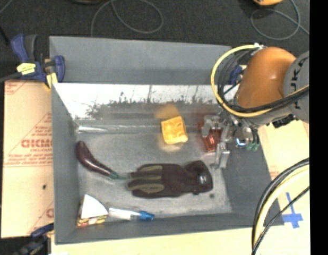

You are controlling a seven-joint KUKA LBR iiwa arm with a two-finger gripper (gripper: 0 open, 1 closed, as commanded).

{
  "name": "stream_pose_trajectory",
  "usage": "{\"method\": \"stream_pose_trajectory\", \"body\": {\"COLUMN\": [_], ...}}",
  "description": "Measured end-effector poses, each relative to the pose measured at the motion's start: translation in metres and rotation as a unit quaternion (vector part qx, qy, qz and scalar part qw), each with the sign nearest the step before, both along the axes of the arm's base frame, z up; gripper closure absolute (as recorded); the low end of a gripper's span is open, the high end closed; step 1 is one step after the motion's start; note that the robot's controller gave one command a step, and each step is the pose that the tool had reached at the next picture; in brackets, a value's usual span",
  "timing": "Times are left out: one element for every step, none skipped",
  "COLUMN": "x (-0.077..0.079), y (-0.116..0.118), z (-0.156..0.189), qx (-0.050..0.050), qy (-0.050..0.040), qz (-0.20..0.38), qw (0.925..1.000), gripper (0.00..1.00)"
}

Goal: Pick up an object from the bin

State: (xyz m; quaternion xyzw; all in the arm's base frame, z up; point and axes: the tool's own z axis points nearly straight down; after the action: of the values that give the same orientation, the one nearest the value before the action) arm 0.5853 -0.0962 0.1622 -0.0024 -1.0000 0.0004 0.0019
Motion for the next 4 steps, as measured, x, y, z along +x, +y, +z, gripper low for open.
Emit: {"method": "stream_pose_trajectory", "body": {"x": [0.002, -0.038, -0.051, -0.046], "y": [0.000, 0.036, 0.061, 0.052], "z": [0.005, -0.053, -0.066, -0.053], "qx": [-0.001, -0.001, 0.000, 0.000], "qy": [-0.0039, -0.0047, 0.0020, -0.0061], "qz": [0.001, 0.001, 0.027, -0.024], "qw": [1.0000, 1.0000, 0.9996, 0.9997], "gripper": [0.00, 0.00, 0.00, 0.00]}}
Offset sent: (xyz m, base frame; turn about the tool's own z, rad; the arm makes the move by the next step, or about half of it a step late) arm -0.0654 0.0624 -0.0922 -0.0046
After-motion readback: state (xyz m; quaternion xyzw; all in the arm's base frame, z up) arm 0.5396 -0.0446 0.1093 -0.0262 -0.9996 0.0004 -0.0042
